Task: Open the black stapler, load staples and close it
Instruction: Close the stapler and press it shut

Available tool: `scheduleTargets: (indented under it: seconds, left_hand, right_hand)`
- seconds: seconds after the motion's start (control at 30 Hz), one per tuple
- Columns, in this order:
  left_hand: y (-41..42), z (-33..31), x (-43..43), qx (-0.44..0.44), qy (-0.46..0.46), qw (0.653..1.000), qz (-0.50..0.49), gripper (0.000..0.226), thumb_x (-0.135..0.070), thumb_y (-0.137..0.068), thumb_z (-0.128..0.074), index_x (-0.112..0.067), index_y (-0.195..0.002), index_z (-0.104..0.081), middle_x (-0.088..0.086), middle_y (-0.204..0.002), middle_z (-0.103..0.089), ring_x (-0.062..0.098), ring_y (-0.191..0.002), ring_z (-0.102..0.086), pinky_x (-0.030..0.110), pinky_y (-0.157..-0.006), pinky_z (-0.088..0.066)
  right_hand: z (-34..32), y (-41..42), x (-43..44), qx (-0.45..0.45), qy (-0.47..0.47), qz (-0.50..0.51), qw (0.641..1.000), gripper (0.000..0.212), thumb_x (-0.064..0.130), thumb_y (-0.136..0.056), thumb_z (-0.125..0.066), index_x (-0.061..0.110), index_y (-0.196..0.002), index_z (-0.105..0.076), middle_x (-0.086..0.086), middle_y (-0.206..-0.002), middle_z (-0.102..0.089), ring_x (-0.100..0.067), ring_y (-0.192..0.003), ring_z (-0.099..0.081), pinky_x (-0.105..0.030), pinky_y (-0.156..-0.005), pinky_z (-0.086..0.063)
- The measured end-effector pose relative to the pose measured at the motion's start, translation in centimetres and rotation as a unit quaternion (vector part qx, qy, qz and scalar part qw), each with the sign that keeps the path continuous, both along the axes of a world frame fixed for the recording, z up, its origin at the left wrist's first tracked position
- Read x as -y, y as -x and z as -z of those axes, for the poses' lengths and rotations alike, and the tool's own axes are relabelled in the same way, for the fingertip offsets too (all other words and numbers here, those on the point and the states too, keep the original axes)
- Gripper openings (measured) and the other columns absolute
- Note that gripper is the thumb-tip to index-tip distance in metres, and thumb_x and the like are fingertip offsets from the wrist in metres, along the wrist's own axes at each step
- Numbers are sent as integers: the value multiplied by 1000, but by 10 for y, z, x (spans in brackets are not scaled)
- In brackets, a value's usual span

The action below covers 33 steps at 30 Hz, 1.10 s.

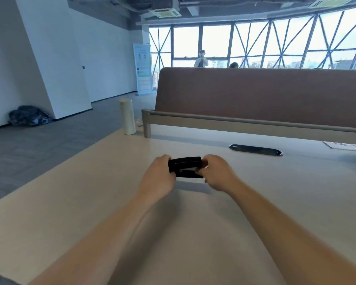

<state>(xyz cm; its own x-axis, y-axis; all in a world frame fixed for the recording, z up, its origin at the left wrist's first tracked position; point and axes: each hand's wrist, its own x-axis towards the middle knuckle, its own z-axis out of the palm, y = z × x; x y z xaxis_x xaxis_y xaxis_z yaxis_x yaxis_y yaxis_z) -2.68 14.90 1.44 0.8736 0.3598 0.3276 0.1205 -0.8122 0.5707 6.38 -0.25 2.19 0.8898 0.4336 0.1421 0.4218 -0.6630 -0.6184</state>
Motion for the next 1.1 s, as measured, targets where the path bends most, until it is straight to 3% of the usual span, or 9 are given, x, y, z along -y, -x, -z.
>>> scheduleTargets:
  seconds: [0.17,0.3,0.43,0.57,0.63,0.73,0.8,0.9,1.1]
  left_hand:
    - [-36,0,-76,-13,16,999,-34,19,-7,-82,-47,-12,-98,-56,8,-98,-56,27,-86,-56,31,-67,-38]
    - [-68,5,-124,-9,34,999,-35,36,-3,-86,-46,-16,-118,-57,6,-107,-46,22,-90,-49,24,-81,-36]
    - [-97,14,-157,-16,19,999,-40,37,-2,-88,-46,-13,-121,-58,9,-111,-52,26,-103,-54,22,-84,-33]
    - [-124,22,-180,-26,16,999,-30,28,-1,-84,-44,-13,-104,-59,14,-111,-62,31,-107,-58,28,-84,-38]
    - [-135,24,-185,-37,19,999,-30,35,-2,-86,-45,-12,-117,-58,15,-123,-60,33,-118,-54,32,-94,-39]
    - [-144,26,-190,-54,23,998,-38,53,-5,-90,-45,-8,-143,-42,14,-143,-50,29,-133,-44,32,-109,-31]
    - [-148,27,-192,-46,21,998,-33,51,-3,-88,-43,-9,-139,-46,14,-136,-55,29,-127,-48,33,-104,-36]
    - [-153,28,-195,-28,21,999,-26,39,1,-82,-42,-11,-116,-58,12,-114,-63,29,-108,-56,29,-84,-39]
    - [-155,31,-195,-28,27,999,-13,40,-1,-82,-41,-15,-117,-57,7,-112,-59,24,-103,-56,28,-83,-39]
  right_hand:
    - [4,-45,-83,8,-19,-22,1000,14,24,-90,-63,11,-95,-60,-10,-93,-67,-31,-82,-66,-40,-71,-51]
    - [14,-80,-137,10,-21,-21,1000,13,24,-91,-62,12,-92,-57,-9,-90,-64,-30,-80,-60,-35,-66,-43]
    - [26,-113,-174,6,-16,-11,1000,10,22,-91,-61,12,-91,-58,-7,-86,-61,-28,-78,-58,-35,-65,-43]
    - [39,-143,-198,2,1,6,1000,12,21,-89,-61,10,-86,-61,-10,-85,-64,-31,-78,-60,-36,-65,-46]
    - [42,-153,-205,1,7,14,1000,13,22,-88,-61,10,-85,-62,-12,-84,-65,-32,-77,-61,-35,-65,-46]
    - [44,-163,-212,2,16,18,1000,16,22,-88,-61,7,-87,-65,-14,-82,-65,-35,-77,-62,-36,-64,-45]
    - [44,-167,-216,1,17,18,1000,16,21,-88,-61,5,-88,-65,-14,-81,-64,-36,-76,-61,-35,-64,-44]
    - [45,-172,-220,1,19,20,1000,15,20,-88,-61,6,-85,-64,-14,-79,-62,-35,-74,-59,-33,-63,-41]
    - [45,-170,-220,-8,23,29,999,17,20,-87,-62,5,-89,-67,-14,-81,-66,-36,-77,-63,-36,-66,-47]
